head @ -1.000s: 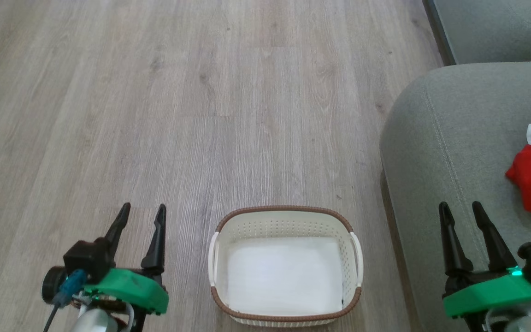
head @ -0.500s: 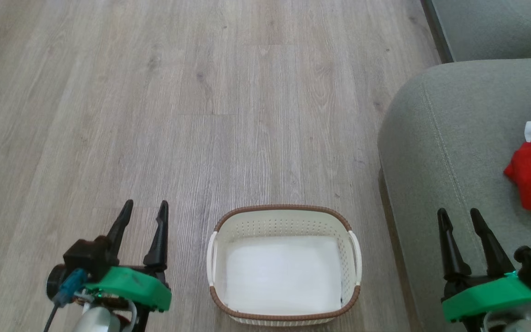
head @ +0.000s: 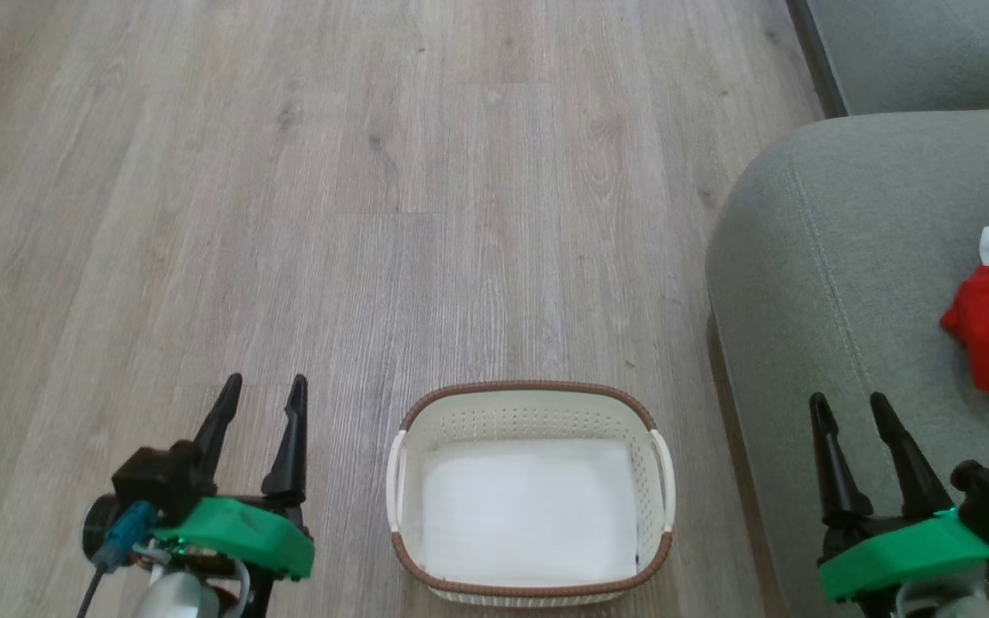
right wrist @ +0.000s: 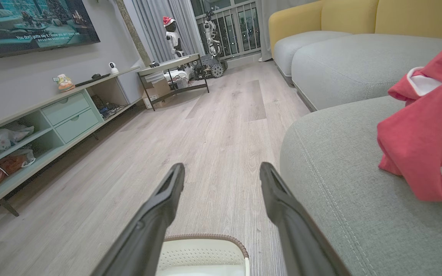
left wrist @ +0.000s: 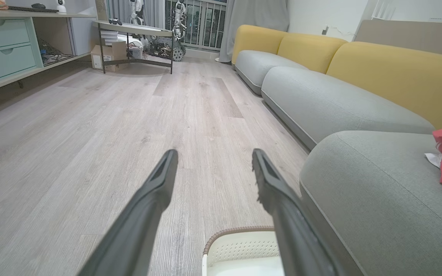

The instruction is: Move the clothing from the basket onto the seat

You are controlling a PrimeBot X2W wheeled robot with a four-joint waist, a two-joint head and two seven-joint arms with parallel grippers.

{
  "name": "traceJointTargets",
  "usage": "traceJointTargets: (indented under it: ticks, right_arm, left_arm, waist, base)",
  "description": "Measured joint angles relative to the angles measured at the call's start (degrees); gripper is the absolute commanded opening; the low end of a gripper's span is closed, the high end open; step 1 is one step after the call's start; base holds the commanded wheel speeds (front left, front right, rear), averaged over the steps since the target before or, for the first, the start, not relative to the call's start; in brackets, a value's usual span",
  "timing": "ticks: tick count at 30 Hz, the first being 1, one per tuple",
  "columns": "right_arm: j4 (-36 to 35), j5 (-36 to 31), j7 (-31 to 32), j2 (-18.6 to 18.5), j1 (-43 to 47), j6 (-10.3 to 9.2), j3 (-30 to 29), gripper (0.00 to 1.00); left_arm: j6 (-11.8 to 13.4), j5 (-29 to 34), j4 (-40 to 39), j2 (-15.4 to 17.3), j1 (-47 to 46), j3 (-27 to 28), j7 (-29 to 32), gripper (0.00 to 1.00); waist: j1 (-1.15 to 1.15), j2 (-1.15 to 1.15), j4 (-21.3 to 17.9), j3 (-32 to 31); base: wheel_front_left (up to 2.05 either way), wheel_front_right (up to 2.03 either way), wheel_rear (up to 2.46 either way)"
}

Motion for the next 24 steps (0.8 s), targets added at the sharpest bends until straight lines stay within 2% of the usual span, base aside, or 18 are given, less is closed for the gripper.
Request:
traceJointTargets:
  ticks: [16,17,24]
  right_arm:
    - [0.4,0.0,0.0,0.0,-0.2,0.0,0.5,1.0]
    - [0.5,0.0,0.0,0.0,-0.2,0.01,0.6,0.0]
    - [4.5,1.5,0.6,0.5,1.7,0.01,1.0,0.0]
  left_arm:
    - [-1.5,1.7,0.7,-1.2,0.0,1.7,0.0,1.0]
    - [-1.5,1.8,0.9,-1.3,0.0,1.7,0.0,0.0]
    - [-1.4,0.0,4.9,-1.6,3.2,1.6,0.8,0.0]
  waist:
    - [0.0,0.0,-0.4,-0.4]
    - [0.0,0.0,-0.5,-0.4]
    - [0.0,0.0,-0.5,-0.4]
  base:
    - [0.0,0.0,0.0]
    - [0.0,0.0,0.0]
    - [0.0,0.0,0.0]
